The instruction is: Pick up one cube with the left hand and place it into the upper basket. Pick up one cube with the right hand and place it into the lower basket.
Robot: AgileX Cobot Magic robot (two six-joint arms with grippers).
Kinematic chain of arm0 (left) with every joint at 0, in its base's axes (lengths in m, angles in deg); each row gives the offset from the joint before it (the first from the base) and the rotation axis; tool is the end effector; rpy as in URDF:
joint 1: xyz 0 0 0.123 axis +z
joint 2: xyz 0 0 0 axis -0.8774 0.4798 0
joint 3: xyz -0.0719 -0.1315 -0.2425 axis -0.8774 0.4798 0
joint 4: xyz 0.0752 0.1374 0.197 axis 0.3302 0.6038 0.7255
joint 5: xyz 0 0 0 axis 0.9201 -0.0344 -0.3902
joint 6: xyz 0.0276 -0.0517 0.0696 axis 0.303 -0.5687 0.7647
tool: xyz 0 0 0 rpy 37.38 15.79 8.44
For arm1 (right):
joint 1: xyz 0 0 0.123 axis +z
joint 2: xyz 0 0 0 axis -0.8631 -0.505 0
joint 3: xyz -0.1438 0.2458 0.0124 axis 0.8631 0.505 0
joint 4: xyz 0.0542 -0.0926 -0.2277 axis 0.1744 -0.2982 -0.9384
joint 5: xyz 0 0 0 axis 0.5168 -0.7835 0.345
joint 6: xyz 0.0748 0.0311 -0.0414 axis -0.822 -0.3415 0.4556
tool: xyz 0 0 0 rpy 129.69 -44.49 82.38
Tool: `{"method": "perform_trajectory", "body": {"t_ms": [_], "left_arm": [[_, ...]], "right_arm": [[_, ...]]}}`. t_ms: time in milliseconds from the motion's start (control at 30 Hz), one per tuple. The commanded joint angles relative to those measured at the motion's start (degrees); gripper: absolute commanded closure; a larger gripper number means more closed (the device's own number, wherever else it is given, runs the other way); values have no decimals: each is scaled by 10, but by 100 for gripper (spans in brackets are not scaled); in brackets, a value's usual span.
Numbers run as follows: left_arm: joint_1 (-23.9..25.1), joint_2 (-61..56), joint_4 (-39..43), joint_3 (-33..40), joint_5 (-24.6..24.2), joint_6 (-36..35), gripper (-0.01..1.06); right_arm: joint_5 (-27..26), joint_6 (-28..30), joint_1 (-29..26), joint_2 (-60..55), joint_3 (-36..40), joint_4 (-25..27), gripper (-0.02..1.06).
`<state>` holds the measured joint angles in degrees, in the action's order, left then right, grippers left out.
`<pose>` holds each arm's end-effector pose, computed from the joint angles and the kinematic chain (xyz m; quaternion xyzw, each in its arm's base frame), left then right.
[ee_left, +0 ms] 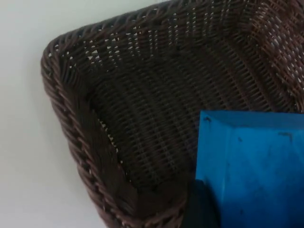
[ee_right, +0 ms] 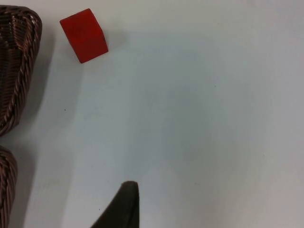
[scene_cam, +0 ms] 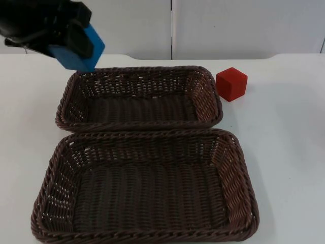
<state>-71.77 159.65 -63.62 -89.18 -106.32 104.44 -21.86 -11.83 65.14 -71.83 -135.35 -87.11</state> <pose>0.3342 -0.0871 0.2491 0.1447 0.9340 -0.1539 0.2880 0.2362 0.0227 0.3260 -0.0721 0.9258 0.0066 0.3710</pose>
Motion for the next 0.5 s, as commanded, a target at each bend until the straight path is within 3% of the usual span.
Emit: {"method": "perform_trajectory", "body": {"t_ms": [0,467], "left_arm": [[-4,25,5,-23,-15,-1,105],[-20,175,10,-145,-27,-6,105]], "right_arm": [[-4,3,-1,2,-2,0,-1],[-15,3,-1,2,-2,0,-1]]}}
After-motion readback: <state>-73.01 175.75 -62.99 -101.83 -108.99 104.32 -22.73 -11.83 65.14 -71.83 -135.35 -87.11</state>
